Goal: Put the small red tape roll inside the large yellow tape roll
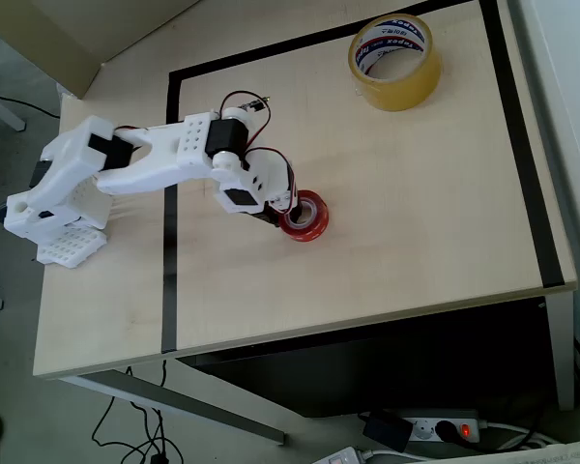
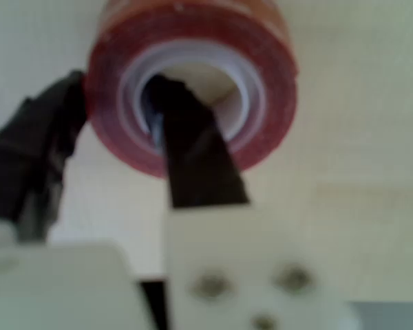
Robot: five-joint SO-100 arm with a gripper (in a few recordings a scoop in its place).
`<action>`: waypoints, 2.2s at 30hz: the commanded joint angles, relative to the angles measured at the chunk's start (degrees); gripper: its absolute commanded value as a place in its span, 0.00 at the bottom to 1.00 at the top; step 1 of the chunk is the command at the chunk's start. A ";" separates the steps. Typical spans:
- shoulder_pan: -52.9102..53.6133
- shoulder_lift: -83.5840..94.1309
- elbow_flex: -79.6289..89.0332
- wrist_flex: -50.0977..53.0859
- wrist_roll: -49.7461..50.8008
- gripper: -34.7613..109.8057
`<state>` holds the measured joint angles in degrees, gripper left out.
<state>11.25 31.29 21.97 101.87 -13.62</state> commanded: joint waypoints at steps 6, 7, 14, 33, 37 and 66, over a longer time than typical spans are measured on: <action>0.09 4.92 -8.17 1.76 -0.79 0.25; 0.09 5.36 -8.00 1.76 -0.88 0.30; 0.18 10.63 -5.54 1.76 -1.32 0.39; -8.70 19.34 -10.63 1.76 -1.85 0.39; -10.81 13.10 -21.45 1.23 -2.37 0.39; -8.44 36.30 10.11 1.76 -1.41 0.42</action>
<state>1.14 53.09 25.05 102.74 -15.47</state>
